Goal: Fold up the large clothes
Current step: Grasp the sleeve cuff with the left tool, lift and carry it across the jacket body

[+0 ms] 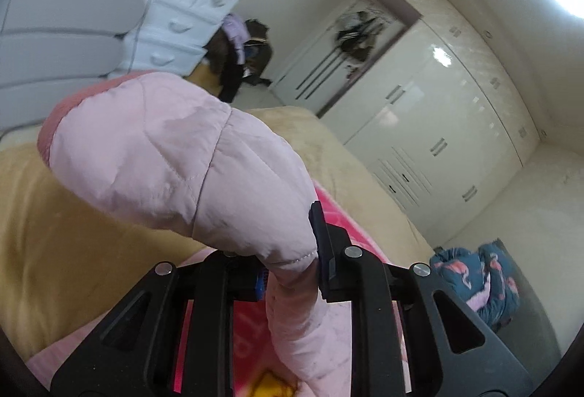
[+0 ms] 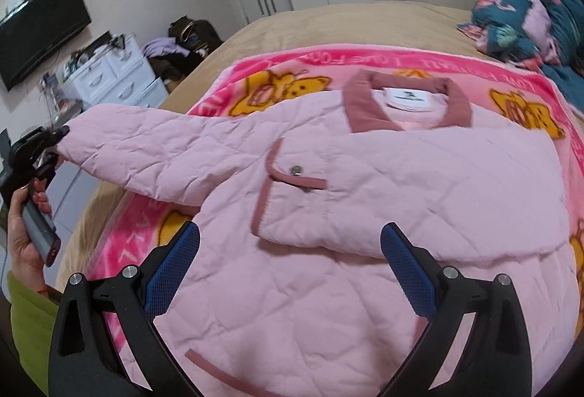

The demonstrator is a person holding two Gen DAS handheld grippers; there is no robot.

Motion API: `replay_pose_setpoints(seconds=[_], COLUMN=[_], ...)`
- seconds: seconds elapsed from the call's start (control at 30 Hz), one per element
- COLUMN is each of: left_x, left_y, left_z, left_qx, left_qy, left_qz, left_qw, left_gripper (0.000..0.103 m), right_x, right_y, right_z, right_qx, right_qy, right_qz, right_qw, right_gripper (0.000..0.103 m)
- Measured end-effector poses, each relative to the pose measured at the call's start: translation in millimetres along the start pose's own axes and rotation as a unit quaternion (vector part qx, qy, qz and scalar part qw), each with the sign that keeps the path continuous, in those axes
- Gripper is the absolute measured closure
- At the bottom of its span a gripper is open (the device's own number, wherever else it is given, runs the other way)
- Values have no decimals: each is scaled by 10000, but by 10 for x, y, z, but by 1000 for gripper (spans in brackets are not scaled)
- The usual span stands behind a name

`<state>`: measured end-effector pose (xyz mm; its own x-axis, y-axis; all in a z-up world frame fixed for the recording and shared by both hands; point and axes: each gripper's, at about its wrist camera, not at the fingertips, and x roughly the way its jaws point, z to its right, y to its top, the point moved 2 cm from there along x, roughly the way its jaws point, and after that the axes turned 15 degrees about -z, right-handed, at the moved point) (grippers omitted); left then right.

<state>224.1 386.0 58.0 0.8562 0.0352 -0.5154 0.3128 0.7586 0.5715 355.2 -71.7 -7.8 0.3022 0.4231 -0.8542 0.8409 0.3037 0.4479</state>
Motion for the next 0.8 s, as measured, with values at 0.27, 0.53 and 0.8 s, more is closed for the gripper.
replay_pose_setpoints(seconds=[0.27,0.53,0.8], left_x=[-40,-146,-148], left_y=[-271,-491,-863], left_z=[500,939,1533], left_qx=[684,1324,2145], left_qy=[-304,-636,-976], left_qz=[-173,-299,-494], left_qw=[9970,9887,9706], left_gripper=[91,91,90], right_x=[-209,-367,-513], right_y=[-246,-464,-609], right_z=[510,847,1155], right_qx=[643,971,1296], right_qy=[11,-84,-102], right_qz=[113,155,263], right_qw=[9979,9951,9912], right_gripper=[4,4,4])
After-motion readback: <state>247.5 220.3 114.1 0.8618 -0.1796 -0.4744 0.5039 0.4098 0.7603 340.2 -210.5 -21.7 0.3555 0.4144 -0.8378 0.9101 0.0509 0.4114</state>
